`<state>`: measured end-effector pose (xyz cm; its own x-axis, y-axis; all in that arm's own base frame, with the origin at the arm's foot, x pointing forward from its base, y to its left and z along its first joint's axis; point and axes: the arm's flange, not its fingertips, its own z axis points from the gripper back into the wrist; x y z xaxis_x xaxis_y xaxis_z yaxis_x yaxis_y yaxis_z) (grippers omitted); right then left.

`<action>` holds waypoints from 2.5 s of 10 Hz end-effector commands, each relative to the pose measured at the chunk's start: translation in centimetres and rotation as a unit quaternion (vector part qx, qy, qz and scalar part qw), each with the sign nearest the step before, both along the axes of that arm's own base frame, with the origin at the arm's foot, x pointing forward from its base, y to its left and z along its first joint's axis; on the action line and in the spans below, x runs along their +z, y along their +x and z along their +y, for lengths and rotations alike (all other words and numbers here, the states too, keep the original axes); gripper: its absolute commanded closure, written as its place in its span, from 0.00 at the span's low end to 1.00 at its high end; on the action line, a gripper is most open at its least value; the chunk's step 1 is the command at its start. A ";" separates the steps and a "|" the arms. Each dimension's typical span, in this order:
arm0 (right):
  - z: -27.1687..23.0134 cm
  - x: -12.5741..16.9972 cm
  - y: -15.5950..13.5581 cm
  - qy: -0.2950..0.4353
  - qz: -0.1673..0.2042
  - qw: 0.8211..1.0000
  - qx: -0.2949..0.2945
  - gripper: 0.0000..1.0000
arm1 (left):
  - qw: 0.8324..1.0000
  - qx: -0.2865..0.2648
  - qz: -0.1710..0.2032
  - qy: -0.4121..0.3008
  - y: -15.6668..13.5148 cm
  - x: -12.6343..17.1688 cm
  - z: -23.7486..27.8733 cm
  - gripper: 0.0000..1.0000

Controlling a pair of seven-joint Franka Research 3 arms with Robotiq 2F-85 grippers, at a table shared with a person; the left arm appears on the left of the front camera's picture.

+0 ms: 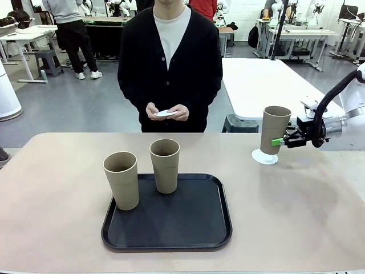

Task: Place coasters on the table and set cups on them.
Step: Pick up one Reusable plastic cup and place it on a coaster set by the human.

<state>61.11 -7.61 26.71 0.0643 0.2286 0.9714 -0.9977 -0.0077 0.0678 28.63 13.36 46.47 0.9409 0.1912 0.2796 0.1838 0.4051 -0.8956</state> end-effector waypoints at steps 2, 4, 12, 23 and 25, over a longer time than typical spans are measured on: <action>0.5 -0.8 -0.1 0.010 -0.038 0.999 0.025 0.19 | 1.000 0.000 -0.005 -0.004 -0.1 0.1 0.1 0.00; 0.5 -1.0 0.0 0.017 -0.052 0.998 0.026 0.19 | 1.000 0.000 -0.005 -0.004 -0.1 0.1 0.1 0.00; 0.7 -3.3 1.3 -0.003 -0.021 1.000 0.016 0.19 | 1.000 0.000 -0.005 -0.004 -0.1 0.1 0.1 0.00; 0.4 -3.4 1.8 -0.024 0.037 0.999 -0.001 0.00 | 1.000 0.000 -0.005 -0.004 -0.1 0.1 0.1 0.00; 0.3 -3.3 1.9 -0.036 0.046 0.998 -0.002 0.00 | 1.000 0.000 -0.005 -0.004 -0.1 0.1 0.1 0.00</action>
